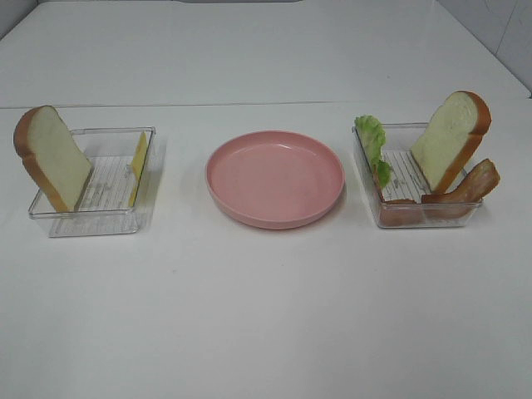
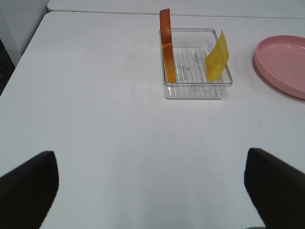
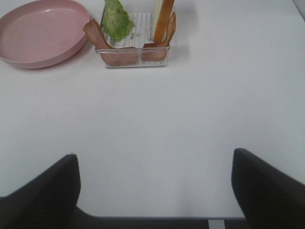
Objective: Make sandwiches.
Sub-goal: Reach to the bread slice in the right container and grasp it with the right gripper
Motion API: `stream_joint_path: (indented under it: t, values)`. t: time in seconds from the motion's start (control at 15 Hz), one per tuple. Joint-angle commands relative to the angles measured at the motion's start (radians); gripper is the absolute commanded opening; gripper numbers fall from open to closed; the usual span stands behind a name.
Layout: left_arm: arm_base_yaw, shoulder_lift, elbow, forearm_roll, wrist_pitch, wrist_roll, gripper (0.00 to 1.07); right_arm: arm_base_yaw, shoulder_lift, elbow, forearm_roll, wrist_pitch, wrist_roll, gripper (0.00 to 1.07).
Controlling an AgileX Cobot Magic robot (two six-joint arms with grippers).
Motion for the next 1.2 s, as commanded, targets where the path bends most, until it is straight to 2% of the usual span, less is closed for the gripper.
stream_joint_path:
  t: [0.07,0.93,1.2]
  values:
    - [0.001,-0.003,0.003,-0.006,-0.010,0.003,1.00,-0.003,-0.029,0.004,0.000,-0.004,-0.009,0.85]
    - [0.001,-0.003,0.003,-0.006,-0.010,0.003,1.00,-0.003,-0.003,-0.016,0.015,-0.016,-0.003,0.85]
    - [0.001,-0.003,0.003,-0.006,-0.010,0.003,1.00,-0.003,0.249,-0.117,0.015,-0.146,-0.002,0.85]
